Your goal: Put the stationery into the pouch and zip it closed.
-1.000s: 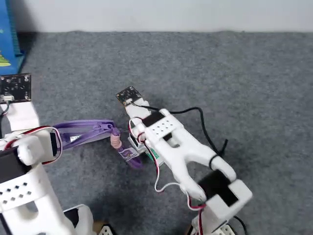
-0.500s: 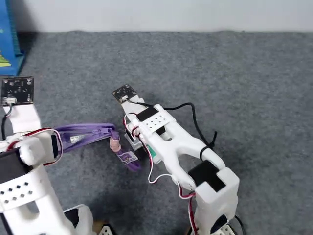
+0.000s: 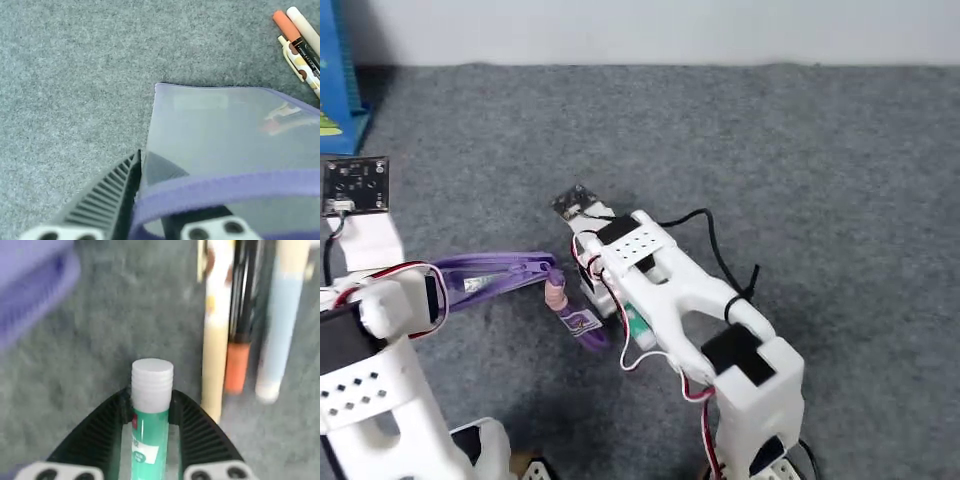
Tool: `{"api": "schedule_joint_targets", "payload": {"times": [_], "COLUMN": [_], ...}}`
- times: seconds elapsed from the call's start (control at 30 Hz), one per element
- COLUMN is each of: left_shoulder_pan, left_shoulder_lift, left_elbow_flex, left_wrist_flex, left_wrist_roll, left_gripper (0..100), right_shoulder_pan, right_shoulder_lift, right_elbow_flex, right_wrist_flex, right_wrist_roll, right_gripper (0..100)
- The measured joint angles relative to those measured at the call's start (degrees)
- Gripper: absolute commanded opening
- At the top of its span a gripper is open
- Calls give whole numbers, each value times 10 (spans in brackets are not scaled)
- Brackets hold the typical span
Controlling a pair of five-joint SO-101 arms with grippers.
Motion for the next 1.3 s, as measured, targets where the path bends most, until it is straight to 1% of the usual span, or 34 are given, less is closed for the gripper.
{"api": "schedule_joint_targets", "payload": {"times": [0.47, 0.63, 0.87, 0.93, 1.07, 1.2, 1.3], "left_shoulder_pan": [4, 47, 81, 93, 112, 113, 113], "left_shoulder_lift": [0, 0, 0, 0, 0, 0, 0], "left_elbow_flex": [0, -1, -3, -3, -3, -3, -3], "left_wrist_flex": [0, 0, 0, 0, 0, 0, 0], "left_wrist_roll": [0, 0, 18, 24, 46, 50, 51], "left_gripper": [13, 13, 13, 13, 13, 13, 13], "right_shoulder_pan": [58, 58, 56, 38, -40, -114, -149], "right_shoulder_lift": [-288, -429, -654, -719, -830, -912, -947], "right_elbow_flex": [1, 62, 154, 165, 204, 256, 295], "right_wrist_flex": [171, 183, 184, 176, 130, 54, -30], "right_wrist_roll": [0, 0, 0, 0, 0, 0, 0], "right_gripper": [8, 8, 8, 8, 8, 8, 8]}}
